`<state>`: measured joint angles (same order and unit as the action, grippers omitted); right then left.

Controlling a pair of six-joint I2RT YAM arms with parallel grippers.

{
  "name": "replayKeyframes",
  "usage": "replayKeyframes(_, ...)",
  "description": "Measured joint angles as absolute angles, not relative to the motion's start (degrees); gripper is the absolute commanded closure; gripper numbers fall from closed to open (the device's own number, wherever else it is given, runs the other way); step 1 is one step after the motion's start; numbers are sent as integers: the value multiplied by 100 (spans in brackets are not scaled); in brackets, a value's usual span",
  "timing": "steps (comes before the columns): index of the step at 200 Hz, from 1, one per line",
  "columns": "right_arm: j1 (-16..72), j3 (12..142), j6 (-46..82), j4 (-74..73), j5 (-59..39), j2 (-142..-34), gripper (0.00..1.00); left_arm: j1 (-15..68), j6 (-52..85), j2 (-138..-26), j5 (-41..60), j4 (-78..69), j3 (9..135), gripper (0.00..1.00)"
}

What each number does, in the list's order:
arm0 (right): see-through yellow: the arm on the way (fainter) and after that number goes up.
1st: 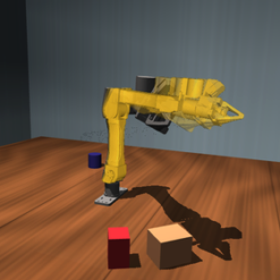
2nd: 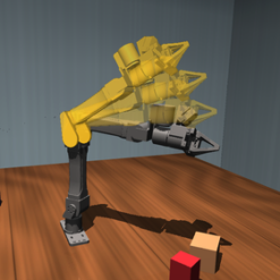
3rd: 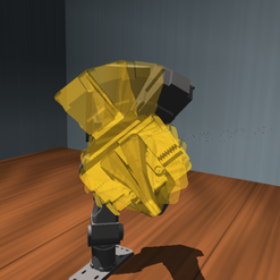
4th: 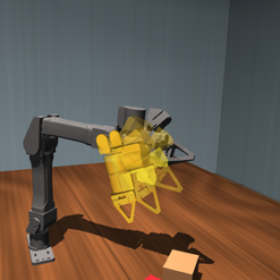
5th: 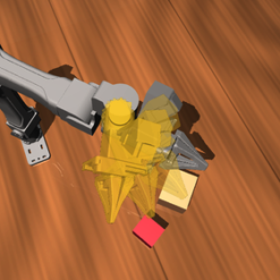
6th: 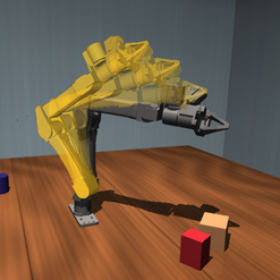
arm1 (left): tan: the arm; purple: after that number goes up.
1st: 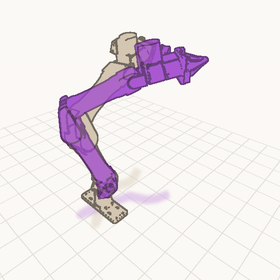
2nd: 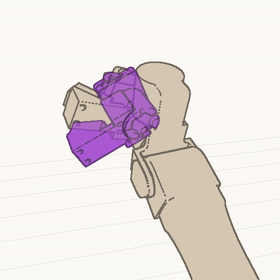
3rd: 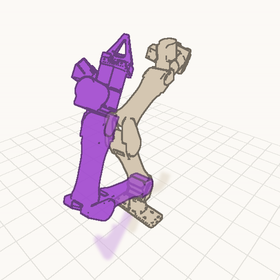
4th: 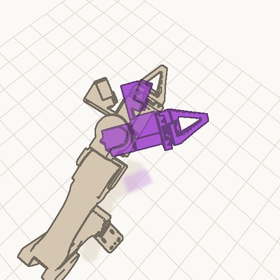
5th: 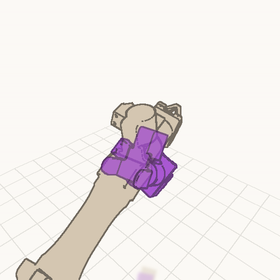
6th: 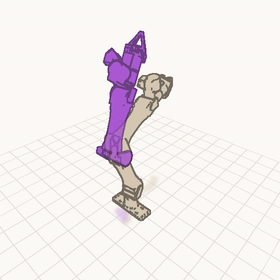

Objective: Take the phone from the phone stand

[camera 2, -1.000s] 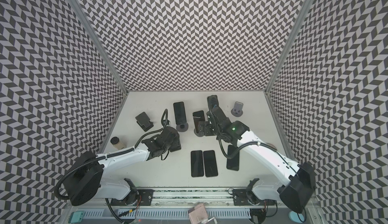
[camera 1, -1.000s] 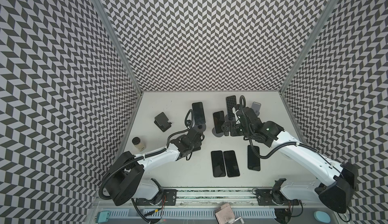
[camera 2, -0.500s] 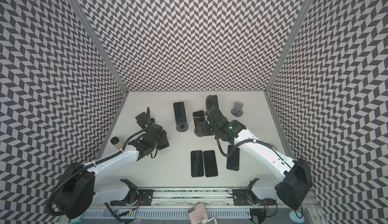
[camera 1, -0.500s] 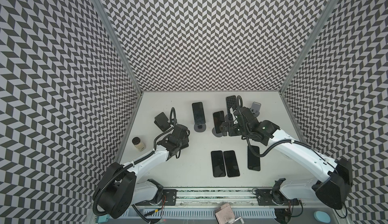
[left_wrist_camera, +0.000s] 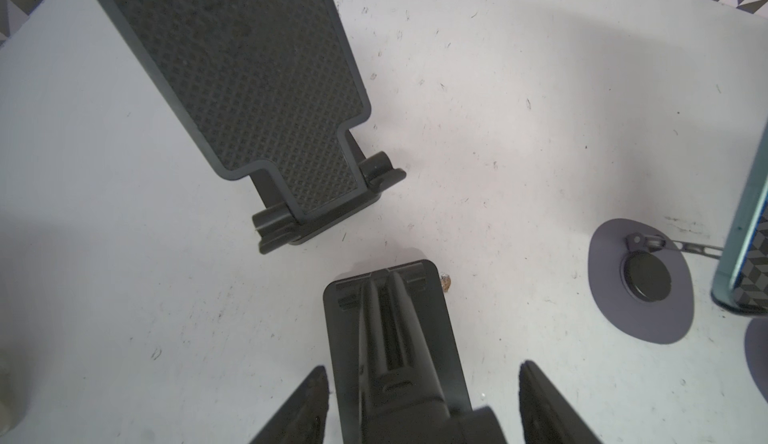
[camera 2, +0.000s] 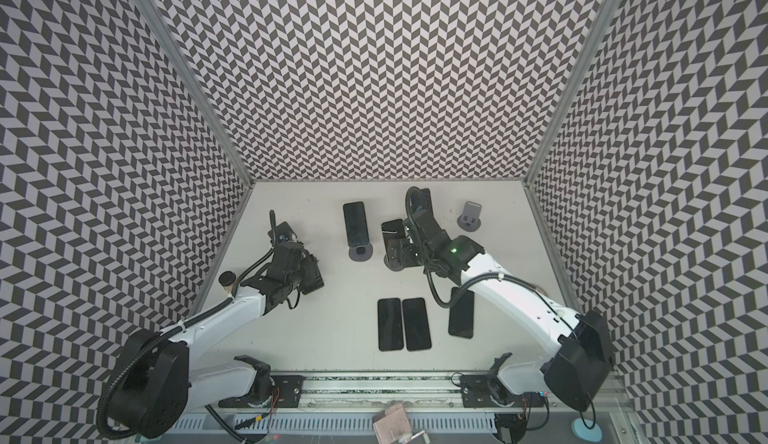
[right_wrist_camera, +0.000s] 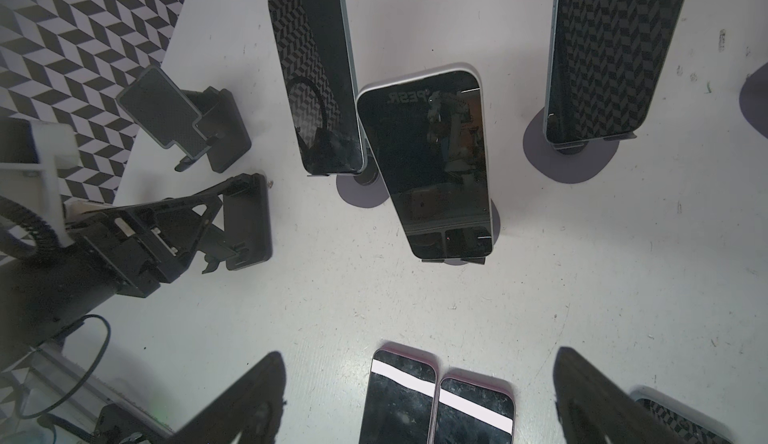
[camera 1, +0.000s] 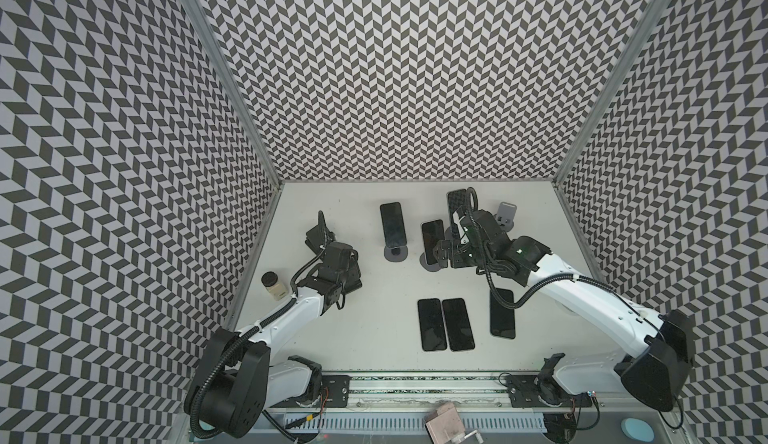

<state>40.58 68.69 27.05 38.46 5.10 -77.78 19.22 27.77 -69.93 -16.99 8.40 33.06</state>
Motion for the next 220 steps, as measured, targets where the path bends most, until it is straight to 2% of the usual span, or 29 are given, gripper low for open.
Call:
replayKeyframes(50,4058,6971,2692,3848,486,-7852,2,1898,2777,-6834,-1675,827,3299,14)
replayKeyframes(112,4058,7177,2593,3852,454,-8079,2,1898,2808,-6475,-1695,910,3258,4)
replayKeyframes(166,4056,7435,2416,3828,569,-8263,1,1898,2797,-5793,-1787,1234,3330,3)
replayKeyframes(220,4032,7441,2088,3514,469,-8263,1,1997,2408,-5131,-1914,1559,3997,6)
